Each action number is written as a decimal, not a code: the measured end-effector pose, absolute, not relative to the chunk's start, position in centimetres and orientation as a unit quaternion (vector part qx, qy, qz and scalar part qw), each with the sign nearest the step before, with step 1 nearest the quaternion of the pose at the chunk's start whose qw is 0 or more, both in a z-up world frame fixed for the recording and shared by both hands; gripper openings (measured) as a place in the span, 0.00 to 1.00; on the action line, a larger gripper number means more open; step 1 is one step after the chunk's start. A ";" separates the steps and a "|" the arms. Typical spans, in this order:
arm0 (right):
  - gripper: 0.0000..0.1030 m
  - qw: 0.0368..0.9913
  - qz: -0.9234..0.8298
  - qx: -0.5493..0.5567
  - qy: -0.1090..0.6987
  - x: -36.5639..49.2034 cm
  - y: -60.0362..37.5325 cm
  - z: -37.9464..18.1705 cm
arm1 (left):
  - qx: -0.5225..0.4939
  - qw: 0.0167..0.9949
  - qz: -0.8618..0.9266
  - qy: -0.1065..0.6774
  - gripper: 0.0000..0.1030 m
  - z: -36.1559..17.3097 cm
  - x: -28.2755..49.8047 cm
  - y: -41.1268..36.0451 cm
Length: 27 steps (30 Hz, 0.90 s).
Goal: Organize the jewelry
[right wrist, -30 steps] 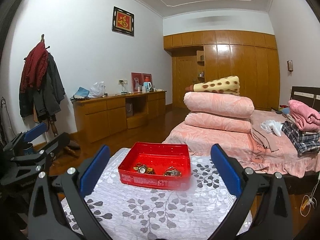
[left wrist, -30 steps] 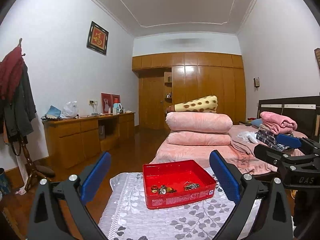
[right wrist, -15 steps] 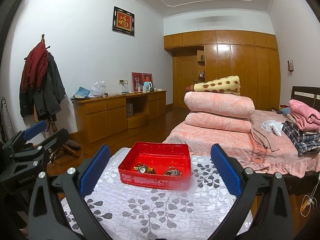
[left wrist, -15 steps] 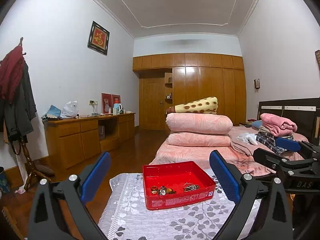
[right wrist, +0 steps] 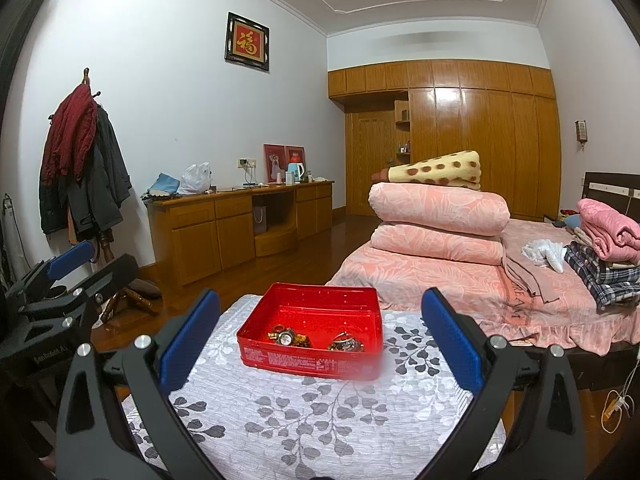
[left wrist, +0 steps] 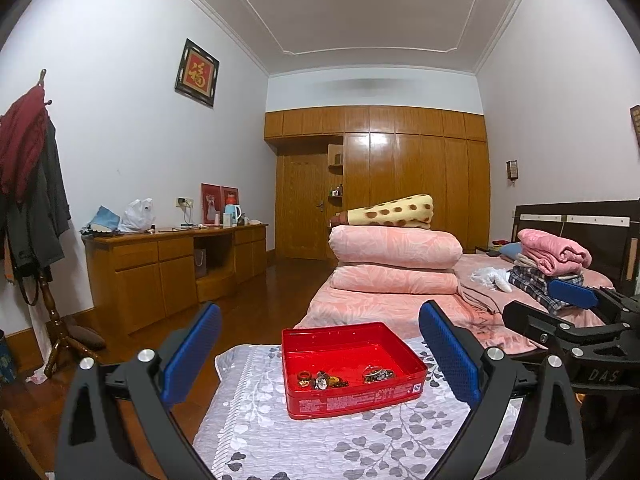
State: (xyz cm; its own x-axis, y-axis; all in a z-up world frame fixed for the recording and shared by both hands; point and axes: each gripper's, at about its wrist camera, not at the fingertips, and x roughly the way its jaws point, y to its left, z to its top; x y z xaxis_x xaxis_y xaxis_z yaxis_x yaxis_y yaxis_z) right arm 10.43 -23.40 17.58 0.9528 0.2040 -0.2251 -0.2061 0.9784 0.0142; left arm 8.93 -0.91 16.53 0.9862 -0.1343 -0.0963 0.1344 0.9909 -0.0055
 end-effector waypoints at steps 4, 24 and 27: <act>0.95 0.988 0.103 -0.005 0.114 10.4 -23.4 17.6 | 0.000 0.997 -0.068 0.048 0.94 16.5 8.9 -1.0; 0.95 0.988 0.103 -0.005 0.114 10.4 -23.3 17.6 | -0.001 0.997 -0.065 0.050 0.94 16.5 8.8 -1.4; 0.95 0.988 0.103 -0.004 0.114 10.4 -23.3 17.6 | -0.002 0.997 -0.066 0.050 0.94 16.5 8.8 -1.4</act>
State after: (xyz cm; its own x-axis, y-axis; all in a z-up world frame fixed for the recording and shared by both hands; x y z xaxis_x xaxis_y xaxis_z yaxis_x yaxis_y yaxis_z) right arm 10.40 -23.29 17.61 0.9525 0.2031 -0.2268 -0.2051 0.9786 0.0149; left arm 8.79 -1.41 16.52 0.9864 -0.1312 -0.0987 0.1308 0.9914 -0.0105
